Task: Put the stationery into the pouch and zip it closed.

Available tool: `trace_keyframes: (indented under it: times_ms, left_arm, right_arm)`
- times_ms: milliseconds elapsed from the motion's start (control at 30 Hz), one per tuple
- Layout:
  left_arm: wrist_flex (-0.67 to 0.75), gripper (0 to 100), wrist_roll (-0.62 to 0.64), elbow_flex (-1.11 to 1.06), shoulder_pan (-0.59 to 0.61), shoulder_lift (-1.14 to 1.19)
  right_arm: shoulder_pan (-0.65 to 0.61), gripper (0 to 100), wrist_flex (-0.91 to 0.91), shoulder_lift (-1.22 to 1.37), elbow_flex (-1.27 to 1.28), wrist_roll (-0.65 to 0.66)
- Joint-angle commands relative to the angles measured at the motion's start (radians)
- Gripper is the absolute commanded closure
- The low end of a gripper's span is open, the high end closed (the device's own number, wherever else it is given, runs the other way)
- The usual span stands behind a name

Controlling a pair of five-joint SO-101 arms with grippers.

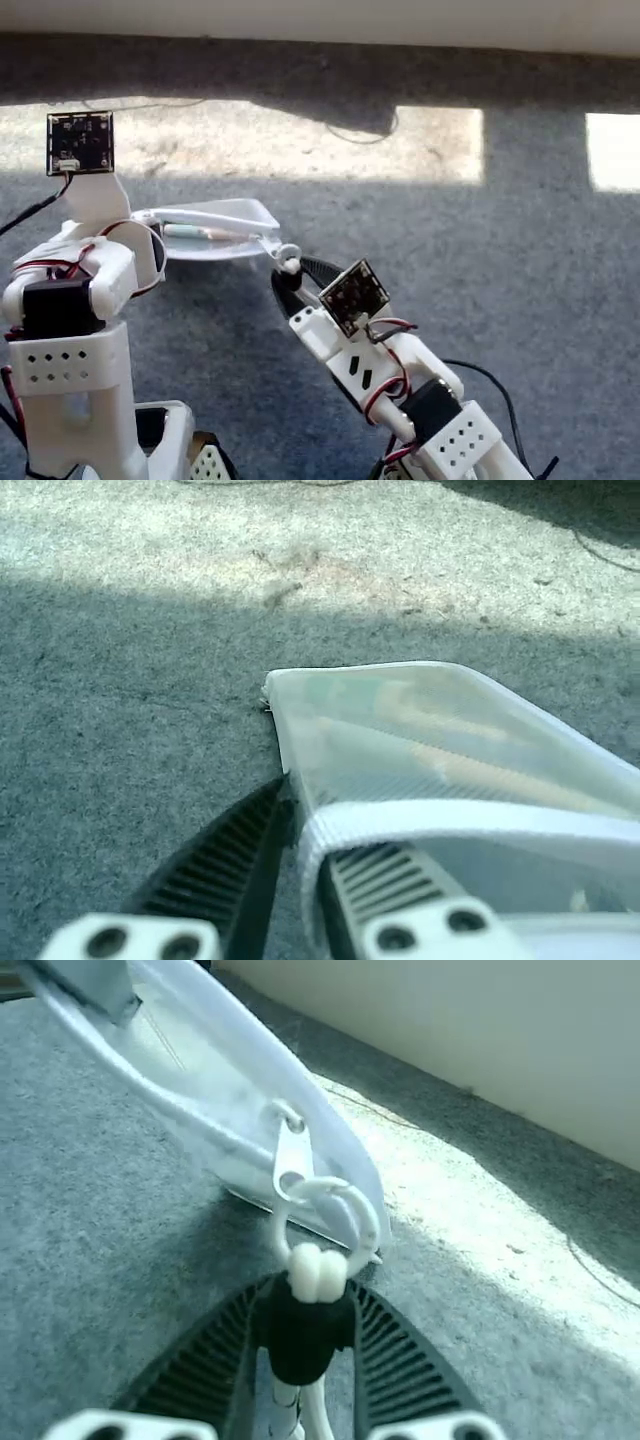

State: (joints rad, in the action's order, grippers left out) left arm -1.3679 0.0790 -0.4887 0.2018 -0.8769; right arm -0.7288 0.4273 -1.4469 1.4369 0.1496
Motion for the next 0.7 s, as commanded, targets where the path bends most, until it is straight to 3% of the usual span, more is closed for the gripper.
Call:
trace_keyframes:
  times_ms: [0, 133, 333, 667]
  left_arm:
    - [0.011, 90, -0.035, 0.018, -0.016, -0.012]
    - [0.069, 77, -0.035, 0.024, -0.022, -0.012]
    - [0.137, 76, -0.106, 0.102, -0.035, -0.012]
    - [0.199, 76, -0.273, 0.113, -0.343, -0.004]
  right_arm:
    - [-0.010, 99.4, 0.150, -0.070, -0.091, 0.015]
    - [-0.056, 99.4, 0.294, -0.133, -0.125, 0.101]
    - [-0.157, 99.4, 0.446, -0.236, -0.127, 0.178]
    - [-0.271, 99.4, 0.576, -0.343, -0.127, 0.239]
